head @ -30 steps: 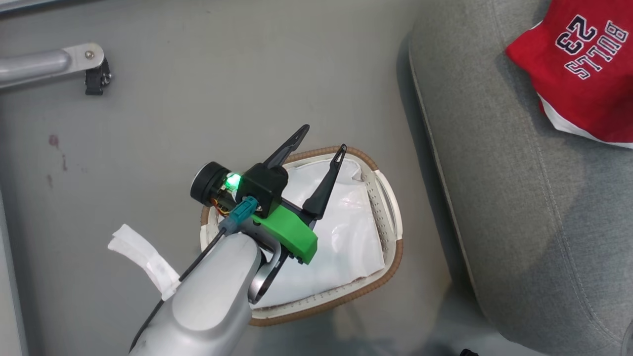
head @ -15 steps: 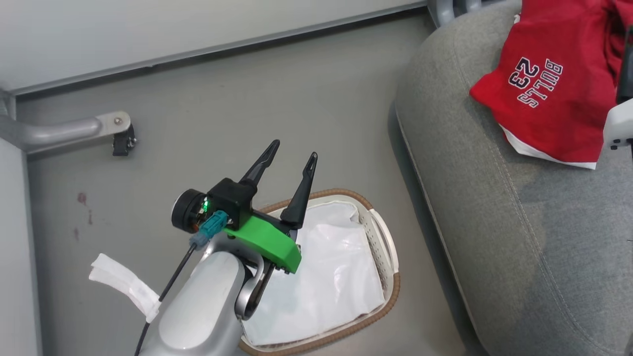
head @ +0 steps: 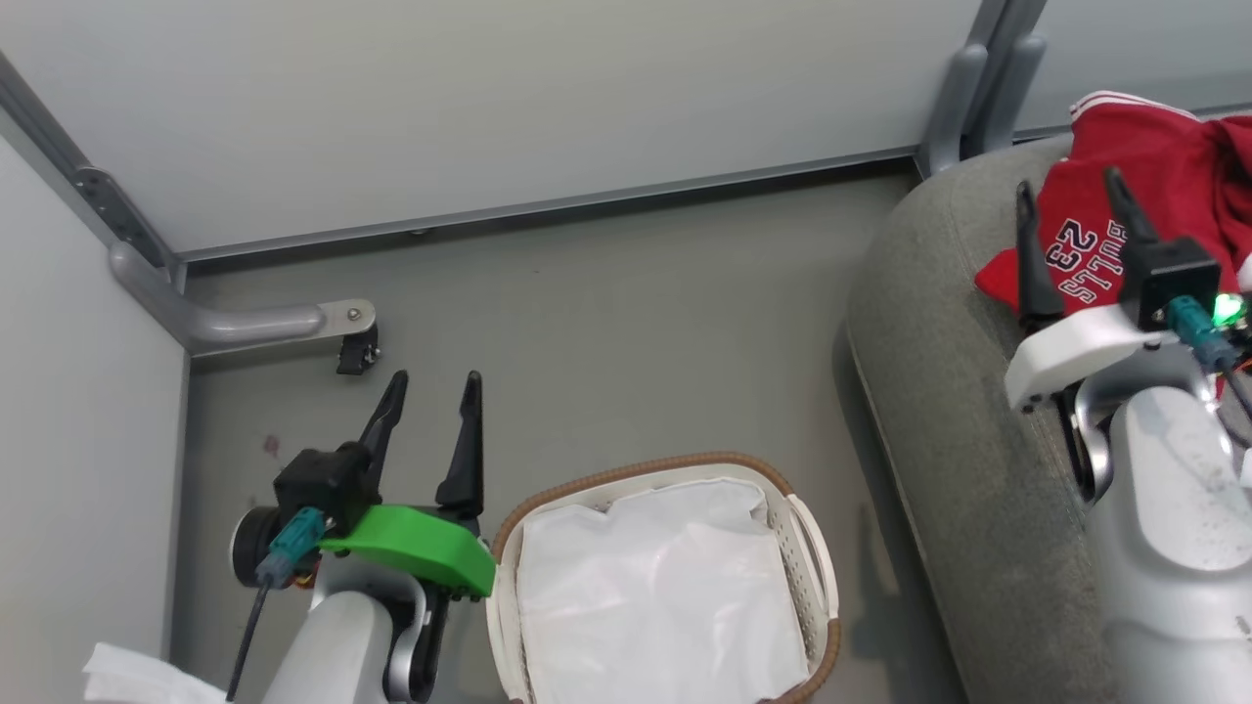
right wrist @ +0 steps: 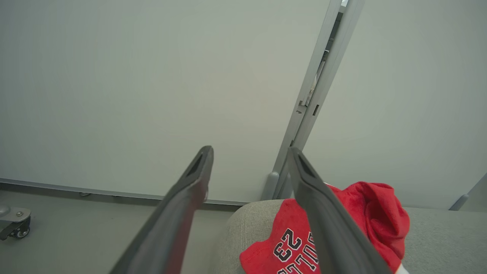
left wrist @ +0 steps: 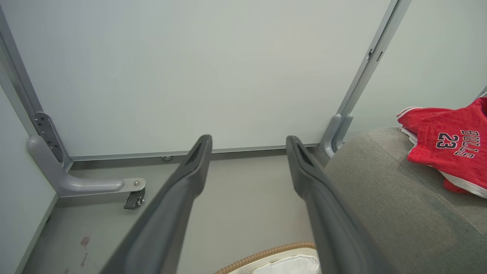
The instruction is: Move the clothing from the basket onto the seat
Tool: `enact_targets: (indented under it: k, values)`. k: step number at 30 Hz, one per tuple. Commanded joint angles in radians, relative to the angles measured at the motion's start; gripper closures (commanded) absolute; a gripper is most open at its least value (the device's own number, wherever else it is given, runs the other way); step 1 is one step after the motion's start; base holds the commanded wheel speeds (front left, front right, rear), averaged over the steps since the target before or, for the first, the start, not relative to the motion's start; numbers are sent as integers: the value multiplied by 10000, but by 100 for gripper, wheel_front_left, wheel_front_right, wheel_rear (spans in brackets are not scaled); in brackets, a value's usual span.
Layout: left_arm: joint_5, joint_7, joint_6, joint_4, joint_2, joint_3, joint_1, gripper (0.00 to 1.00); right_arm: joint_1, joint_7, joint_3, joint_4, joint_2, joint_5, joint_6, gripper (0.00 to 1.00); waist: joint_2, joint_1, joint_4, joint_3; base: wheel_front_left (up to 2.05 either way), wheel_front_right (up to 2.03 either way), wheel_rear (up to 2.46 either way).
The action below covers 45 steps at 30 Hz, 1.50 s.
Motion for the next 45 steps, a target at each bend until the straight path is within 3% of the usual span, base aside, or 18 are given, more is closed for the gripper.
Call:
enact_targets:
  k: [1,8,19,39,40,45]
  values:
    - [83,-7,53,-92,56,243,302,0,368,-46,100,-41,71,178,-14,0,0,0,421,-441,0,0,0]
    - [335,-7,-64,-301,31,1419,1440,0,1972,-46,649,-415,420,775,-14,0,0,0,670,-848,0,0,0]
    - [297,-7,-259,-494,-62,1823,2547,0,4245,-46,1706,-1492,434,2637,-14,0,0,0,850,-1198,0,0,0]
    - [-6,-7,-338,-565,-78,1644,2886,0,4816,-47,1834,-1573,437,2928,-14,0,0,0,888,-1417,0,0,0]
    - [6,1,-309,-540,-86,1623,2730,100,4704,0,1834,-1582,477,2911,0,100,0,0,888,-1417,0,0,0]
    - [-375,109,-312,-321,-94,1646,2715,100,4746,184,1731,-1295,532,3316,0,100,0,0,878,-1416,0,0,0]
